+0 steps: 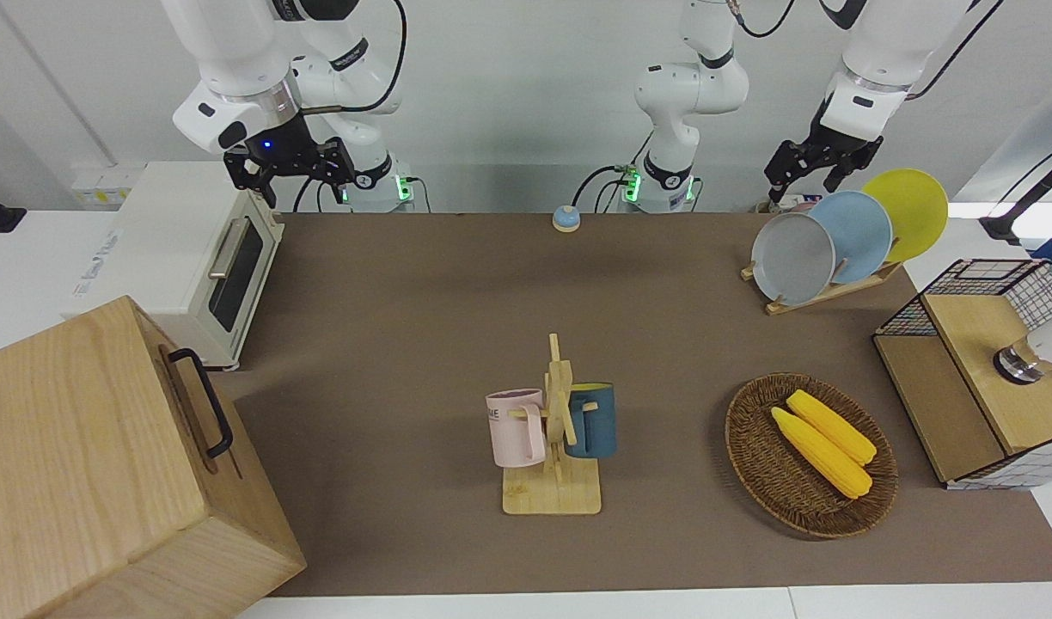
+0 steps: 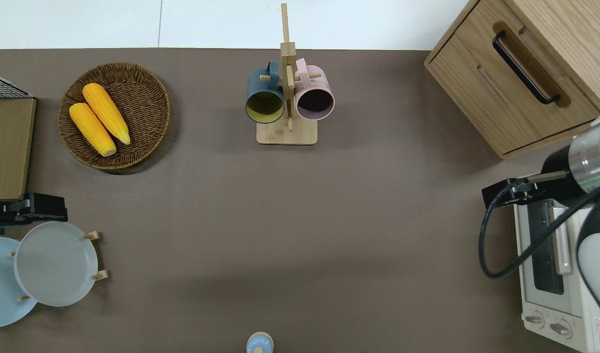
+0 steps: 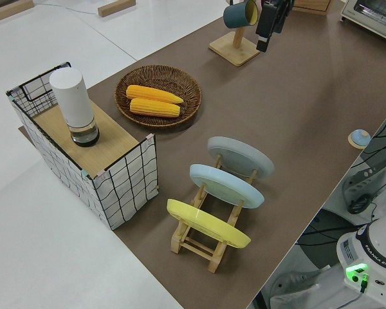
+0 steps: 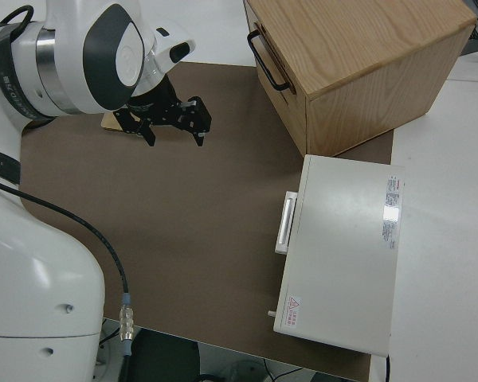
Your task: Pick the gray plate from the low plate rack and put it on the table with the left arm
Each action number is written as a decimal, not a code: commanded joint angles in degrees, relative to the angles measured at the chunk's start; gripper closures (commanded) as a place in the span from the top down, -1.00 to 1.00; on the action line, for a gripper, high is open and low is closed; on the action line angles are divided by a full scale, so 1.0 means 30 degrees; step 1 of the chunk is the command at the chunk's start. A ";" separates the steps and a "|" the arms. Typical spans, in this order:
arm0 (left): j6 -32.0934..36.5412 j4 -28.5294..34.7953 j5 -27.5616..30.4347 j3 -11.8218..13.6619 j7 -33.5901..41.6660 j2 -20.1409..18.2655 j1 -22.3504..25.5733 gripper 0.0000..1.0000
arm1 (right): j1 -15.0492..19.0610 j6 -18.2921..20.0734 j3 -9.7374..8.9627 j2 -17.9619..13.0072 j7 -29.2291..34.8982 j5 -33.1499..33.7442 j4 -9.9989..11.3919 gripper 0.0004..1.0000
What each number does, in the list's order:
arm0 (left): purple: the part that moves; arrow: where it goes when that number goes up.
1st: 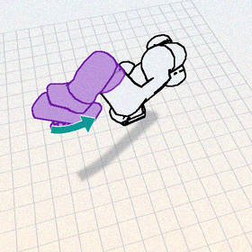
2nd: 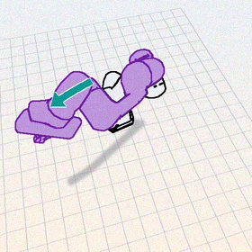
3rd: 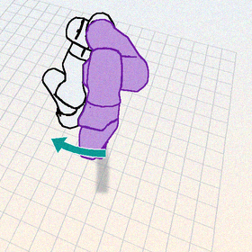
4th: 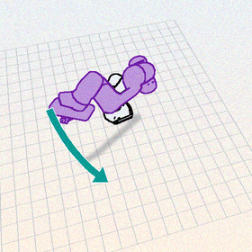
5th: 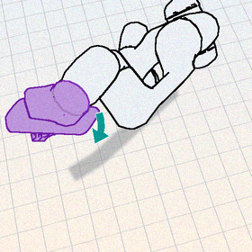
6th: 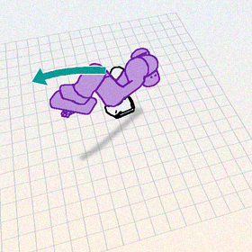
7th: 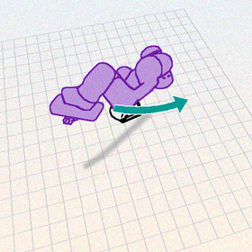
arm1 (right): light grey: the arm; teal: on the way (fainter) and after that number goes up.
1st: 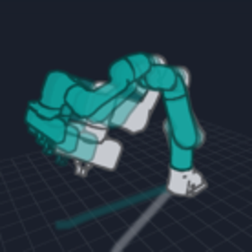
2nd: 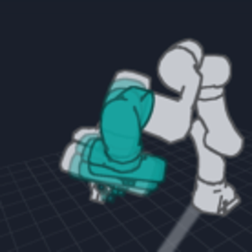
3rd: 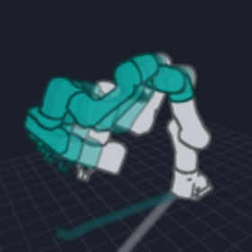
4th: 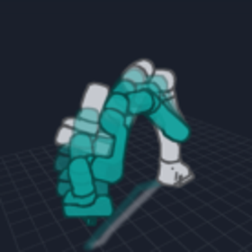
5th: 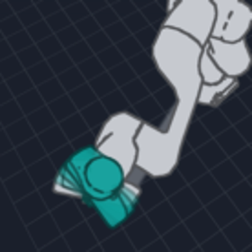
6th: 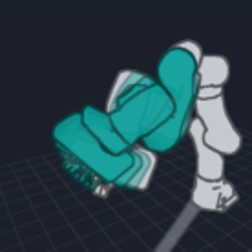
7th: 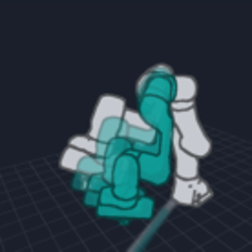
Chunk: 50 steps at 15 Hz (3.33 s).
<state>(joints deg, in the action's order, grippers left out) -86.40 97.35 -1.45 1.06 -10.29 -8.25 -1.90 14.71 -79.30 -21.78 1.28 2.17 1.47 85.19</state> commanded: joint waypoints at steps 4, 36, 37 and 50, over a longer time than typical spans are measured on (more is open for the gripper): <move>-0.0028 0.1002 -0.2935 -0.0091 0.0031 0.0027 -0.0623 1.00 | 0.0489 0.0272 -0.0446 -0.0047 0.0243 0.0125 -0.0184 0.97; -0.2785 0.8187 -0.8744 0.2487 0.0206 0.0143 -0.0744 -1.00 | 0.0489 0.0272 -0.0446 -0.0047 0.0243 0.0125 -0.0184 0.97; -0.2755 0.8040 -0.8744 0.2458 0.0207 0.0056 -0.0773 -1.00 | 0.0489 0.0272 -0.0446 -0.0047 0.0243 0.0125 -0.0184 0.97; 0.0586 0.5168 -0.8688 0.1375 0.0382 -0.0149 -0.0773 -1.00 | 0.0489 0.0272 -0.0446 -0.0047 0.0243 0.0125 -0.0184 0.97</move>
<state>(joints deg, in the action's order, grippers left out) -86.82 114.07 -27.18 6.08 -9.39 -7.80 -3.55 14.71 -79.30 -21.78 1.28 2.17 1.47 85.19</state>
